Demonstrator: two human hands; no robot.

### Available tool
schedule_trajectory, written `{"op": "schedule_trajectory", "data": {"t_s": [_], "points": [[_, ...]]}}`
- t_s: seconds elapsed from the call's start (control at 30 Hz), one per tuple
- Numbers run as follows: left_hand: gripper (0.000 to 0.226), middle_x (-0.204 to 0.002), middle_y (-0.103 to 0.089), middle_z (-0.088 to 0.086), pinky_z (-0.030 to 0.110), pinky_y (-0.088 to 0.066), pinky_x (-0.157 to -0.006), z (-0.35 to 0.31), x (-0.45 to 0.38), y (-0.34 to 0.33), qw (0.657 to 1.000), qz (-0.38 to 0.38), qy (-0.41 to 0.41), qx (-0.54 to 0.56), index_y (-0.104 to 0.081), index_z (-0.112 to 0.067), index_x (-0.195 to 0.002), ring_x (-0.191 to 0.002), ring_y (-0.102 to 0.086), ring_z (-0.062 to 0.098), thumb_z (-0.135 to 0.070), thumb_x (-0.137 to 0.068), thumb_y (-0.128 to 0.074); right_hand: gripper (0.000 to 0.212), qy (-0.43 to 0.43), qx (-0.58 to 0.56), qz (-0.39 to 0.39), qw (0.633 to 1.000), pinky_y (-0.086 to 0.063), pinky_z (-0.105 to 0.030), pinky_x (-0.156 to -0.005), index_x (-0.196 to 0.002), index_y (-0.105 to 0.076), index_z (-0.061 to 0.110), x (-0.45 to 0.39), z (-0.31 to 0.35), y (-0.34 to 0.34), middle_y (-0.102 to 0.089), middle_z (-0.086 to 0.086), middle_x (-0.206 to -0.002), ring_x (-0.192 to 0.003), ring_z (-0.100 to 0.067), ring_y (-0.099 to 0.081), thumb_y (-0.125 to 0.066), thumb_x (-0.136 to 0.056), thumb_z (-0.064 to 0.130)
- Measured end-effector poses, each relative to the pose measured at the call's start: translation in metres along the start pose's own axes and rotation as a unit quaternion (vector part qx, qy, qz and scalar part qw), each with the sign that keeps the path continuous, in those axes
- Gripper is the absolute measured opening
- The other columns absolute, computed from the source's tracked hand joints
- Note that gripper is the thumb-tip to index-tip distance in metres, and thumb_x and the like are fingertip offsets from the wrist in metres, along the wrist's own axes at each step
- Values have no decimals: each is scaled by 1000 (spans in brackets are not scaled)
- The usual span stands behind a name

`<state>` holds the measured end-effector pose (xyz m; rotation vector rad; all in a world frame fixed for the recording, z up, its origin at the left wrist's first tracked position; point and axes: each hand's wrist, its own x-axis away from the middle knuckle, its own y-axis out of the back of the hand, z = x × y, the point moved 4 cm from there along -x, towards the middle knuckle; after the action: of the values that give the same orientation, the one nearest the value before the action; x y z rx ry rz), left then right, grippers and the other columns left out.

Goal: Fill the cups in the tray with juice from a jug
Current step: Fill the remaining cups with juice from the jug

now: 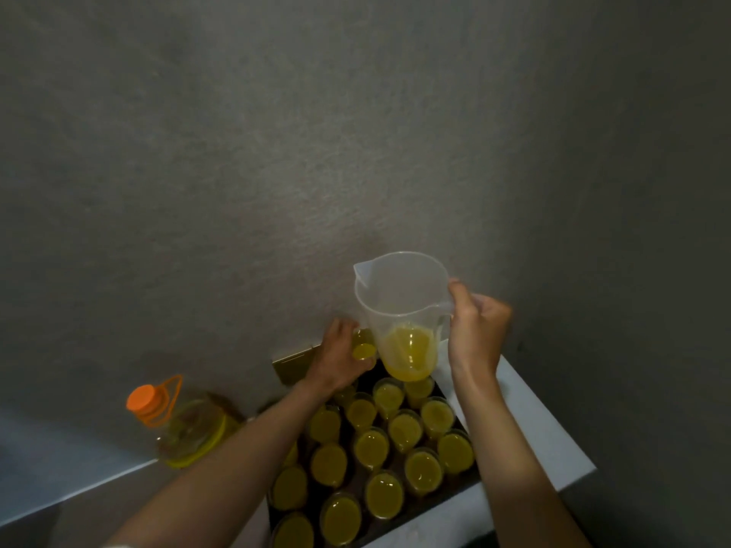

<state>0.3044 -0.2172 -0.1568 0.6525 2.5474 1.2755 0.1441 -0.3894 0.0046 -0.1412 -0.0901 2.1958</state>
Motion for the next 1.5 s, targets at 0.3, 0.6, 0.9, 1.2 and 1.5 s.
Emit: {"op": "schedule_trajectory", "data": {"t_s": [0.3, 0.6, 0.9, 1.2, 1.5], "points": [[65, -127, -44, -3, 29, -47, -92, 2, -5, -27, 1000, -29, 6, -6, -45, -21, -132, -115, -48, 16, -31, -79, -81, 50, -40, -17, -5, 999, -34, -27, -48, -52, -47, 2, -15, -10, 14, -43, -4, -47, -47, -19, -37, -65, -95, 18], [86, -145, -42, 7, 32, -48, -100, 10, -12, -52, 997, -26, 63, -27, -36, -14, -147, -129, -49, 26, -34, -79, -85, 41, -66, -33, -2, 997, -32, -24, -45, -57, -53, 7, -27, -10, 27, -42, 2, -45, -44, -14, -36, -65, -96, 16], [85, -141, -46, 11, 46, -56, -92, 26, -14, -80, 986, -30, 157, -44, -39, -16, -143, -124, -54, 33, -35, -77, -87, 53, -61, -36, 3, 997, -34, -22, -44, -48, -48, 13, -40, -16, 33, -45, 6, -42, -40, -11, -38, -64, -98, 15], [67, -124, -50, 7, 44, -56, -83, 33, -10, -95, 977, -84, 196, -7, -47, -17, -118, -105, -57, 28, -40, -72, -89, 44, -62, -31, -18, 997, -44, -29, -51, -59, -60, -5, -58, -30, 42, -57, -3, -50, -51, -20, -52, -66, -97, 15], [58, -113, -53, 6, 34, -43, -82, 35, -16, -96, 970, -63, 233, -12, -46, -21, -102, -111, -47, 26, -44, -70, -89, 47, -65, -31, -16, 997, -45, -31, -55, -60, -55, -11, -59, -37, 42, -55, -16, -55, -54, -22, -51, -67, -96, 16]]}}
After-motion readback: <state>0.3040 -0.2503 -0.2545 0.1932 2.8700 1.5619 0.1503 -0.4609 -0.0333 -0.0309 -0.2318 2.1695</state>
